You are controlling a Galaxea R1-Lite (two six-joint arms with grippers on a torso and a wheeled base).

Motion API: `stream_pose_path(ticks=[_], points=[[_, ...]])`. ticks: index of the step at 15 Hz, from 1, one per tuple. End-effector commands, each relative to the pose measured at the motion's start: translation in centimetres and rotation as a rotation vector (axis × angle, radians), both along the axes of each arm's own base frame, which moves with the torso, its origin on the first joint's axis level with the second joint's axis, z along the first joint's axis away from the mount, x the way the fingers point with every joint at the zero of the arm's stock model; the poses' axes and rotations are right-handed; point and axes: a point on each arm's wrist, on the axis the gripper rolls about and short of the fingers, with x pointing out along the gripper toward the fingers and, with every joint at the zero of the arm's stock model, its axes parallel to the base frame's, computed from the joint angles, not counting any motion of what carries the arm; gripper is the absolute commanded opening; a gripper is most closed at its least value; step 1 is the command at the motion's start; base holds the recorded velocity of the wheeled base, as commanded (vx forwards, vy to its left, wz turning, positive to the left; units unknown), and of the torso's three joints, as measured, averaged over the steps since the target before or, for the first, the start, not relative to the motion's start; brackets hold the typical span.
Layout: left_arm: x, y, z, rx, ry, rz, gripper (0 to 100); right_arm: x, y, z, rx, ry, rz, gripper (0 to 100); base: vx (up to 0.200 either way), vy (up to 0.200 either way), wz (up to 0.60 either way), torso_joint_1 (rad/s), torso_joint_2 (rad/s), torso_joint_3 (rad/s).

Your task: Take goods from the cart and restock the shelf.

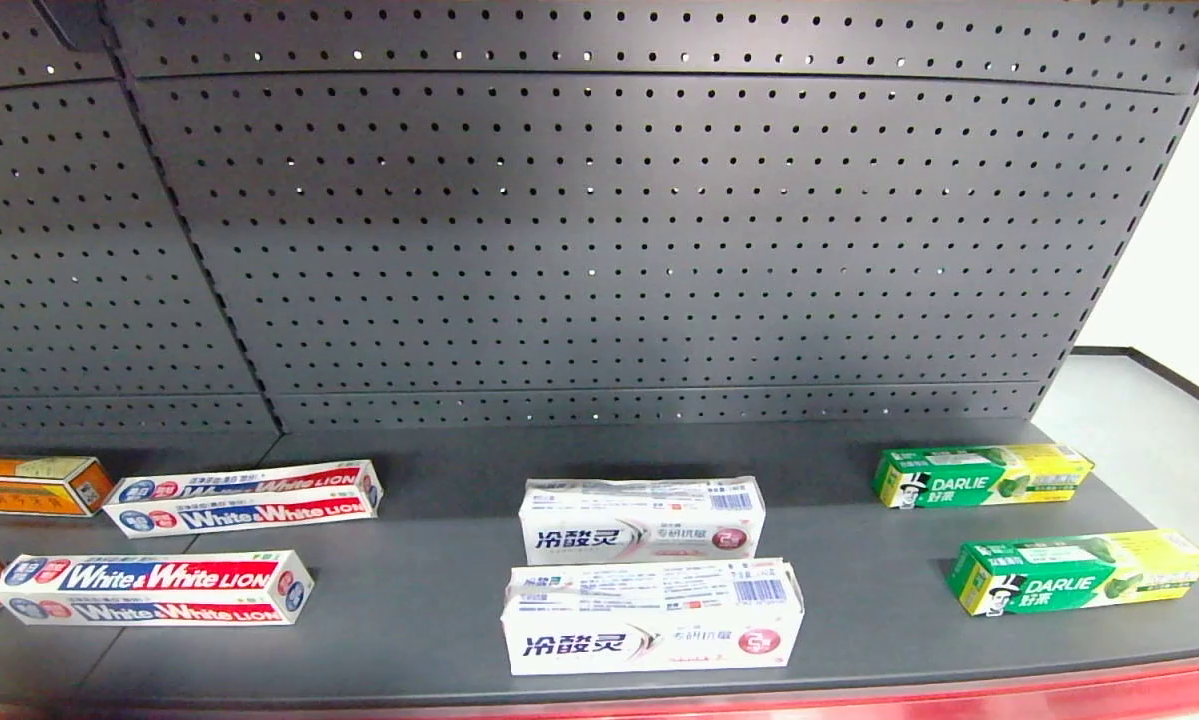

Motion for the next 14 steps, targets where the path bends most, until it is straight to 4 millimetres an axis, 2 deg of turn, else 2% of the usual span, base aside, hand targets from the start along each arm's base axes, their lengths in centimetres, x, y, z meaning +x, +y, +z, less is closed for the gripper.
stream_pose_path(ticks=[1, 14], points=[[0.0, 0.0, -0.01, 0.0, 0.0, 0.001, 100, 0.01, -0.01, -0.03, 0.001, 0.004, 0.001, 100, 0.0, 0.0, 0.0, 0.0, 0.0, 0.0], [0.0, 0.0, -0.01, 0.0, 0.0, 0.001, 100, 0.01, -0.01, -0.03, 0.001, 0.004, 0.002, 100, 0.0, 0.0, 0.05, 0.0, 0.0, 0.0]])
